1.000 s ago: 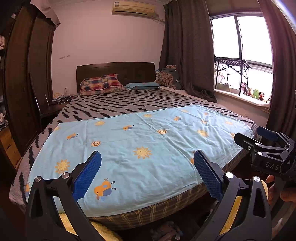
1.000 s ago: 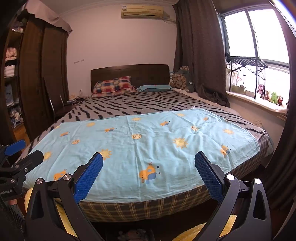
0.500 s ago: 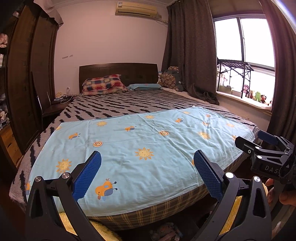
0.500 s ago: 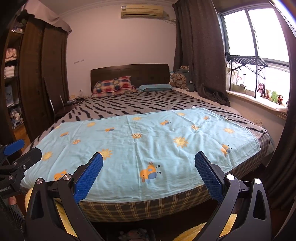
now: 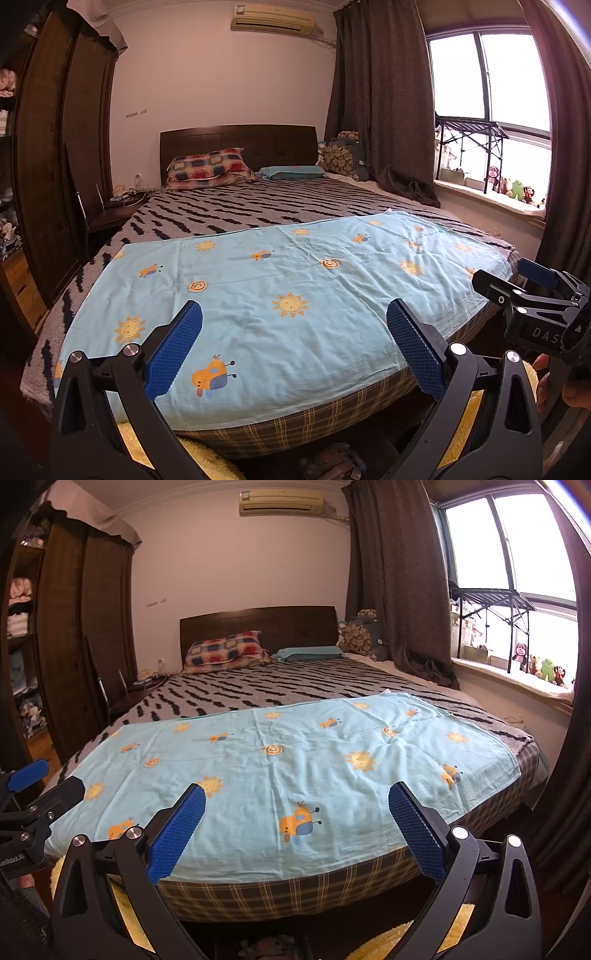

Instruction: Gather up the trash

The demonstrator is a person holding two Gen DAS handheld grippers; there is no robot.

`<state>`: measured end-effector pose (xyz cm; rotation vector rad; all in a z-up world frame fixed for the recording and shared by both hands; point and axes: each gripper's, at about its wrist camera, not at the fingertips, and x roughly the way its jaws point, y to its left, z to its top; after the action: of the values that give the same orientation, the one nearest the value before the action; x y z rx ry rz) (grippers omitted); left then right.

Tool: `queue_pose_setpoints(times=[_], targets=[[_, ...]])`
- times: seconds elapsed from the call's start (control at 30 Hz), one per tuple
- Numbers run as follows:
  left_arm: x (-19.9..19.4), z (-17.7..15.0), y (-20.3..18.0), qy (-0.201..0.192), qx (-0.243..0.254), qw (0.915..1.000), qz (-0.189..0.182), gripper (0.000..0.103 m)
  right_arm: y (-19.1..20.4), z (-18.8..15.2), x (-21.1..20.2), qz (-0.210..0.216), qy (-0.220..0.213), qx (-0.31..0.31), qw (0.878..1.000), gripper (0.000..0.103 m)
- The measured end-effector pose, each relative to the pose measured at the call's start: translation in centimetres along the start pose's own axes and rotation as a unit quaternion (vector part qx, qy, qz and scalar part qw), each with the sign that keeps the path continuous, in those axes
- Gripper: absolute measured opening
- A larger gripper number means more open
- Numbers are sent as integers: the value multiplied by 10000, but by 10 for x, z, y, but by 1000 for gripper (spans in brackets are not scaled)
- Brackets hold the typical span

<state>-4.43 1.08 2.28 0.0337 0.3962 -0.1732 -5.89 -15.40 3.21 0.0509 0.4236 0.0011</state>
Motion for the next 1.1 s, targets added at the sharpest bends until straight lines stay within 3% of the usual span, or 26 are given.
queue_pose_setpoints(times=[1.1], targets=[[-5,-1,-7,-147,-25,9998,131,95,1,-3,2,-38,10,28,10000,100]])
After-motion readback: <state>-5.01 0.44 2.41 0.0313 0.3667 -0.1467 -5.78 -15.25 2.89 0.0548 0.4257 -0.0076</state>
